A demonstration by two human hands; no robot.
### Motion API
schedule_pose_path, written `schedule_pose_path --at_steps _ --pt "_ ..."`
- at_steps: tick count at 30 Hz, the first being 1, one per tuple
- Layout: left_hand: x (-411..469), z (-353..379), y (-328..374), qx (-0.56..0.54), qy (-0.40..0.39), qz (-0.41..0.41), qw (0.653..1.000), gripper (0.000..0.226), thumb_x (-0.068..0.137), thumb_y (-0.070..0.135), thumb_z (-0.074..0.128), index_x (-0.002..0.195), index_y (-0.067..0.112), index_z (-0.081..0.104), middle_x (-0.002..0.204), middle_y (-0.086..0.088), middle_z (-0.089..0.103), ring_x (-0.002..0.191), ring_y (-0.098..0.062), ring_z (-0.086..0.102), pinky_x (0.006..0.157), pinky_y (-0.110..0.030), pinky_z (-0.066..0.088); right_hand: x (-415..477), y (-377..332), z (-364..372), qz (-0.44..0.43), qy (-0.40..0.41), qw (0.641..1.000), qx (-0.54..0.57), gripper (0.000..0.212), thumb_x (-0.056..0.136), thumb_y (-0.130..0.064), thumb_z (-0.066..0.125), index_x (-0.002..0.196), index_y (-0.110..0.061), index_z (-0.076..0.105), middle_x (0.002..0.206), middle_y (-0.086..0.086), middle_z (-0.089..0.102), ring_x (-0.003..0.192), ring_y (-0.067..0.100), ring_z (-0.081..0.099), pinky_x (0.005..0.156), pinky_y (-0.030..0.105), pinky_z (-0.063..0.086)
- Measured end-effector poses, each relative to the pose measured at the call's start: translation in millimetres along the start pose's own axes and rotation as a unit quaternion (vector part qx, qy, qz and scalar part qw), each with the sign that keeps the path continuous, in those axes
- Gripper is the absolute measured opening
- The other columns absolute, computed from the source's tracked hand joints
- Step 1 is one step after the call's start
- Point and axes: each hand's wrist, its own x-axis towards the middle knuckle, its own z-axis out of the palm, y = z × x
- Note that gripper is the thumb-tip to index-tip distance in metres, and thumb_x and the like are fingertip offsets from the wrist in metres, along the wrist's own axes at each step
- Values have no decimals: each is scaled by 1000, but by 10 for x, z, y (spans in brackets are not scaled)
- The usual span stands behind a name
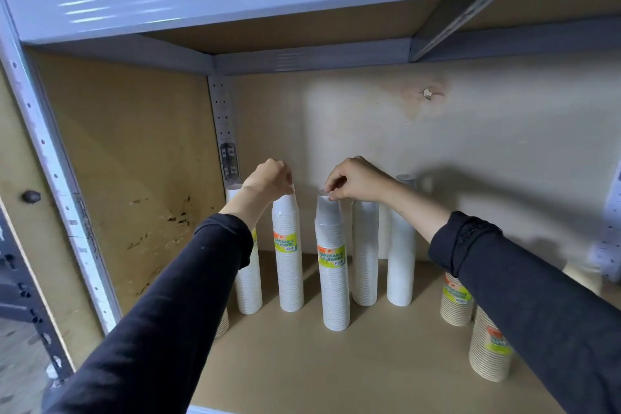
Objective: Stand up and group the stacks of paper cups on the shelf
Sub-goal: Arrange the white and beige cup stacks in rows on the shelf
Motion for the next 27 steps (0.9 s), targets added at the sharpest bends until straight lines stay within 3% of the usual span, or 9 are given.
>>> schedule_pose_path --at_steps 5,7,11,14,17,27 --pt "-25 -59 88 -11 24 31 999 20 86 6 57 101 5 70 109 -19 69 100 -36 64 90 -40 54 -94 77 -157 13 21 1000 -5 23 76 -1 67 98 3 71 101 17 72 82 11 55 64 10 41" --pt "-25 -84 193 -23 36 46 998 21 85 5 56 102 5 69 110 -19 69 102 -36 64 92 -40 53 -140 171 -242 28 34 999 -13 23 76 -1 67 99 2 70 102 17 71 82 10 54 58 1 36" --pt "7 -134 503 -38 43 87 995 24 84 7 57 105 7 68 112 -14 69 105 -32 63 95 -35 51 -248 404 -384 61 65 996 -29 22 76 0 66 97 2 71 100 18 72 80 12 54 53 -1 34" --pt "26 -133 782 -42 42 125 990 24 85 8 58 107 7 67 113 -12 69 106 -28 62 93 -31 48 -310 561 -450 92 84 992 -35 25 75 0 67 99 3 70 102 18 71 85 19 60 67 16 41" --pt "72 -52 983 -38 25 141 989 23 86 12 61 107 6 68 114 -13 68 107 -28 61 93 -32 47 -338 708 -484 114 96 988 -45 25 76 0 66 100 3 70 105 17 71 99 26 64 77 19 40" --pt "199 330 1226 -18 -6 103 995 28 88 23 60 106 2 66 117 -18 64 109 -32 58 90 -34 47 -278 1006 -457 132 101 984 -67 33 80 -10 64 111 3 64 119 18 64 111 29 58 91 29 44"
